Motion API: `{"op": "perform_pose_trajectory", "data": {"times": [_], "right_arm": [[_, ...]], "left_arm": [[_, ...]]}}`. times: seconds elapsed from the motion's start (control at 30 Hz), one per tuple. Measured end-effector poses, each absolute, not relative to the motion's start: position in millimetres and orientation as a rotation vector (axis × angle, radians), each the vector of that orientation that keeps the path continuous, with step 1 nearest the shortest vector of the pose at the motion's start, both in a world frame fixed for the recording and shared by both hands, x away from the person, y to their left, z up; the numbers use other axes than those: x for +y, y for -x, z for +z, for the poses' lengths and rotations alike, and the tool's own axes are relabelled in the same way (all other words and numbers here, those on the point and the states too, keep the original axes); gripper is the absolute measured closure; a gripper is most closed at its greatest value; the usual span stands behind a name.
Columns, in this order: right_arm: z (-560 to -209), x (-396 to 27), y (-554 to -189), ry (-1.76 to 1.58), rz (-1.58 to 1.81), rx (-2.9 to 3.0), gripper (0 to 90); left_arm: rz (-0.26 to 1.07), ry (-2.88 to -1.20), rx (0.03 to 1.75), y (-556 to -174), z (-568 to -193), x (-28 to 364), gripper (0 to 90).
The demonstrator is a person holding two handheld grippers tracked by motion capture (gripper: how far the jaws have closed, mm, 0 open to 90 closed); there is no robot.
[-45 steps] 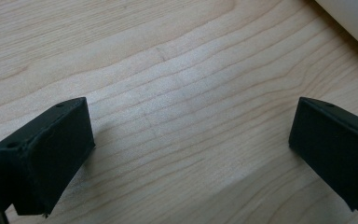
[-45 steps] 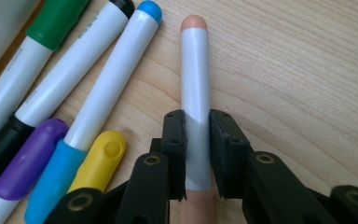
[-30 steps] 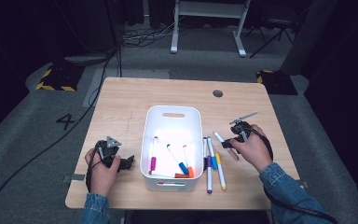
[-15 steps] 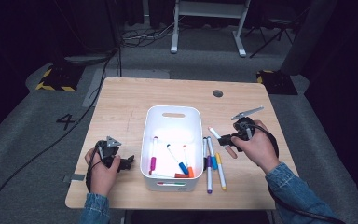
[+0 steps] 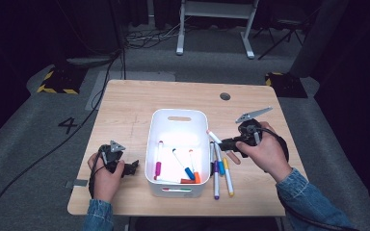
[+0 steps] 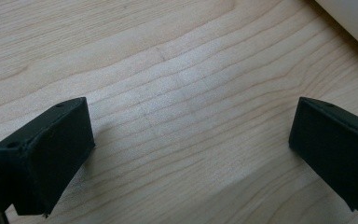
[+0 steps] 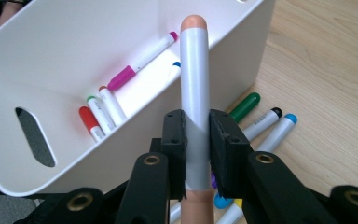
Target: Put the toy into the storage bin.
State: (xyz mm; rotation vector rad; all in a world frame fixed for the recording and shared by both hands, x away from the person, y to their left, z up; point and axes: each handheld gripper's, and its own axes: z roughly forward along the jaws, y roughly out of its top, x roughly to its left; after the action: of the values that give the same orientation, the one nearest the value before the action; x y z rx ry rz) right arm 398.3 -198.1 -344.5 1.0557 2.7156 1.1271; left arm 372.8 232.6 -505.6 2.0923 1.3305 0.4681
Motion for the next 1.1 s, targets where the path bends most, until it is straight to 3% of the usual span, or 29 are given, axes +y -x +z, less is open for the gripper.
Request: {"op": "perform_pose_trajectory", "data": {"times": [1.1], "right_arm": [[-313.4,-121.5,-365.9,-0.773,1.199,2.855,77.0]], "left_arm": [[0.474,-2.093,1.330,-372.9,-505.4,232.8,0.0]]}}
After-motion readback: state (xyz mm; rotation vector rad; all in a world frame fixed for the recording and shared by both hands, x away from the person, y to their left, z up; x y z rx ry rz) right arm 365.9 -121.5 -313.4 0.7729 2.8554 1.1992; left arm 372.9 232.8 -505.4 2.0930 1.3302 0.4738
